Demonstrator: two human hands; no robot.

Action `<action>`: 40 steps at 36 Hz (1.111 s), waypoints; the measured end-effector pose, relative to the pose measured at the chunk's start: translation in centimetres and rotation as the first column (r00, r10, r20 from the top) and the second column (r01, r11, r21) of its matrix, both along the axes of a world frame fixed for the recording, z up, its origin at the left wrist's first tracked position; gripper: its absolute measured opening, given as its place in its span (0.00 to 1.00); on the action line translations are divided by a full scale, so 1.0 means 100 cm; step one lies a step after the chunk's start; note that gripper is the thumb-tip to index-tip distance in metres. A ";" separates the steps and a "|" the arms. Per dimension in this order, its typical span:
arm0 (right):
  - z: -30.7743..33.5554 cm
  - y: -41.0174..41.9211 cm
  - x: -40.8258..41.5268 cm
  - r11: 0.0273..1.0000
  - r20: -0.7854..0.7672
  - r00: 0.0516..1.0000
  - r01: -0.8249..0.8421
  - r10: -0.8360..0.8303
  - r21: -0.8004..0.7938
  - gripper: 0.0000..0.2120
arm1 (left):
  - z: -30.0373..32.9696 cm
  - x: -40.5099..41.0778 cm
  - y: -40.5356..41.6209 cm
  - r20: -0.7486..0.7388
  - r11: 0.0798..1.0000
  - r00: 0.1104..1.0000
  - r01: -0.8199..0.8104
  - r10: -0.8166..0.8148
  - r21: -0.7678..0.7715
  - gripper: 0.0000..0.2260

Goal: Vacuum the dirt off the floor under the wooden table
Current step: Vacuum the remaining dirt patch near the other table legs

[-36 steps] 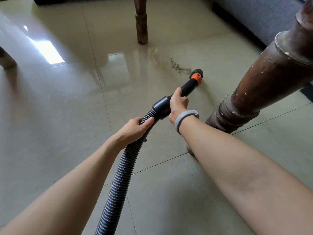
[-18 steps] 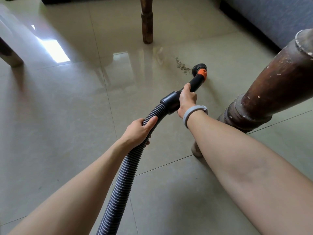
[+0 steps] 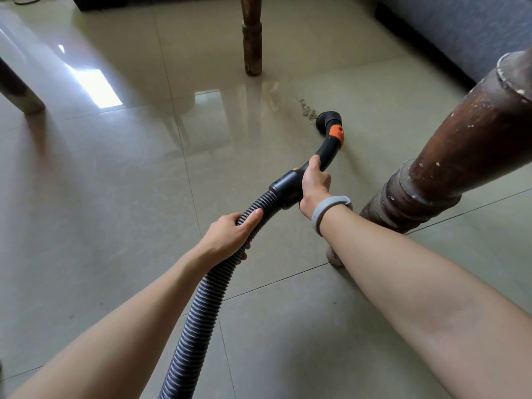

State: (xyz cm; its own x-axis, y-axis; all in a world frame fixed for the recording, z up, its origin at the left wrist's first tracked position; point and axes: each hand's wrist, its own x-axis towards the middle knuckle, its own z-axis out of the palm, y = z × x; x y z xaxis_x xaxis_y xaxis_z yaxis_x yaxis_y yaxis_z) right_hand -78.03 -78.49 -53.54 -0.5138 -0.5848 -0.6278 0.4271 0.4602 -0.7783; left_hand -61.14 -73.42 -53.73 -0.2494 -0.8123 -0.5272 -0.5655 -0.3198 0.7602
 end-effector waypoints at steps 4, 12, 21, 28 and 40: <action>-0.004 0.002 0.006 0.999 -0.041 0.998 -0.050 0.051 0.018 0.22 | -0.001 0.008 0.004 0.001 0.999 1.000 -0.002 0.002 0.041 0.20; -0.002 -0.001 0.018 0.994 0.039 0.993 -0.107 0.107 -0.011 0.24 | -0.001 0.019 0.001 0.032 0.997 0.997 -0.074 0.073 0.022 0.21; -0.001 -0.006 0.036 0.997 0.110 0.991 -0.070 0.074 -0.036 0.24 | -0.002 0.009 -0.011 0.159 0.990 0.983 -0.068 0.087 -0.124 0.19; -0.005 -0.012 0.036 0.998 0.085 0.996 -0.024 0.029 -0.062 0.29 | 0.006 -0.005 -0.022 0.197 0.985 0.979 -0.022 0.056 -0.171 0.21; 0.005 -0.023 0.010 0.998 -0.008 1.000 -0.012 0.012 -0.064 0.25 | 0.007 0.006 0.008 -0.253 0.956 0.963 -0.013 0.091 0.294 0.26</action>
